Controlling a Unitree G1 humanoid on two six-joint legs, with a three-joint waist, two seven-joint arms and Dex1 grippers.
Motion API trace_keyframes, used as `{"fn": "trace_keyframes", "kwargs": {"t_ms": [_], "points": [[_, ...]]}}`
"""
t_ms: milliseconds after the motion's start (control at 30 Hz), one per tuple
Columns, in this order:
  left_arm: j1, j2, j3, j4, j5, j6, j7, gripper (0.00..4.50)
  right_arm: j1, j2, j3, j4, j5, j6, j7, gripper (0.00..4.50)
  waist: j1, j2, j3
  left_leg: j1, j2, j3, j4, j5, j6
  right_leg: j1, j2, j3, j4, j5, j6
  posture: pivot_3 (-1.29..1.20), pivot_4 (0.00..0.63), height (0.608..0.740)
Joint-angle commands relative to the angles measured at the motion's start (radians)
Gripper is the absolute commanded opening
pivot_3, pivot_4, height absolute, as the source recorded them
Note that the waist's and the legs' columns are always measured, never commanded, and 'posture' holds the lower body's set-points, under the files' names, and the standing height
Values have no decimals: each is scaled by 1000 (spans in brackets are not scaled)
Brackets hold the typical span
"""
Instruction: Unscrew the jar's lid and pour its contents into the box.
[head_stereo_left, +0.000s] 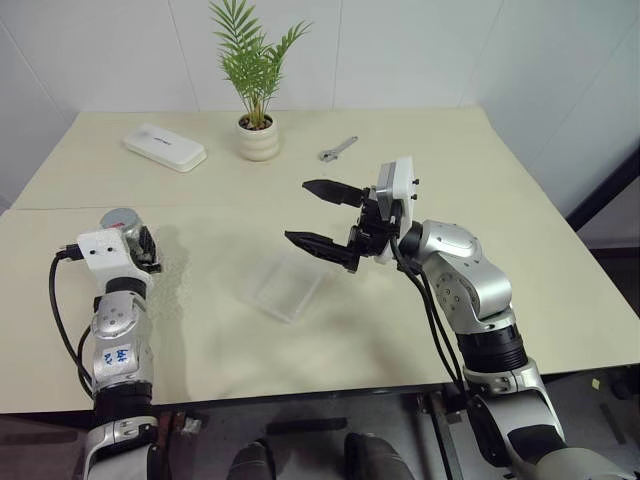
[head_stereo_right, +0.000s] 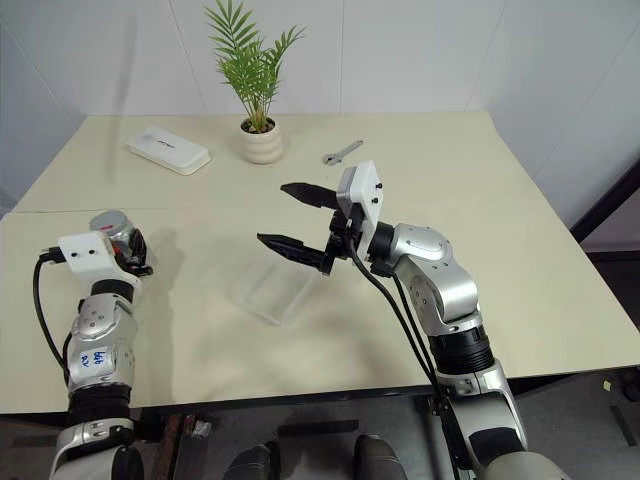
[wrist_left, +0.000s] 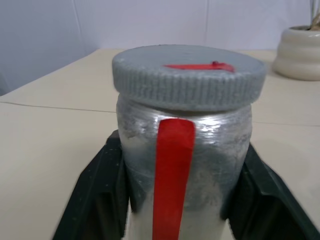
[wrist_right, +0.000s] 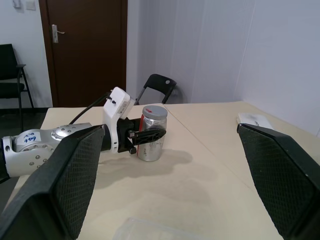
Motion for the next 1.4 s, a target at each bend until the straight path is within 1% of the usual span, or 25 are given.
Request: {"fn": "trace_keyframes", "kwargs": {"t_ms": [33,133,200,300,367,467,600,800,1033,1133,1400], "points": [[-1,6,0,-30,-23,-17,-30,1970,4,4,-8,-47,14,-15,-13,4500,0,0,0,0,0,0,0,0,0,0,0,0,0,0,0,0,150,740],[26,18,-4,-112,-60,11,-89,1970,1,3,-12,-53,14,-4,-30,4500,-1,0,0,0,0,0,0,0,0,0,0,0,0,0,0,0,150,740],[44,41,-23,-210,-120,55,-183,1970,-23,5,-22,-64,27,23,-53,4500,-1,0,0,0,0,0,0,0,0,0,0,0,0,0,0,0,150,740],[64,106,-70,-385,-227,185,-341,1970,-74,14,-24,-95,58,91,-91,4500,-1,0,0,-1,1,0,-1,0,-1,-2,0,0,0,0,0,0,150,740],[66,159,-114,-465,-267,261,-430,1970,-103,23,-12,-113,75,152,-117,4500,-2,0,0,-2,1,0,-1,0,-1,-2,1,0,0,0,-1,0,150,740],[52,211,-163,-542,-317,349,-517,1970,-156,41,14,-106,66,245,-179,4500,-3,0,0,-1,1,1,-2,-1,-1,-2,0,1,0,-1,-1,0,150,740],[46,222,-211,-569,-342,392,-592,1970,-215,94,33,-80,67,316,-232,4500,-5,0,0,-1,1,1,-3,-1,-1,-3,1,1,0,-1,-2,0,150,740],[27,197,-257,-577,-353,401,-658,1970,-249,127,99,-22,11,335,-248,4500,-3,0,0,-2,1,2,-4,-1,-1,-5,1,2,-1,-2,-2,0,150,740],[12,169,-266,-587,-353,414,-667,1970,-246,139,121,0,-12,340,-242,4500,-2,0,0,-8,1,2,-3,-1,-1,-12,1,3,2,-2,-2,0,150,740],[16,159,-269,-603,-359,422,-672,1970,-243,144,125,21,-30,326,-241,4500,-2,0,0,-14,2,2,1,-1,-1,-17,2,3,4,-2,-2,0,150,740],[28,156,-260,-621,-369,434,-676,1970,-237,146,119,57,-51,303,-228,4500,-2,0,0,-15,1,2,2,-1,-1,-17,2,4,4,-1,-1,0,150,740]]}}
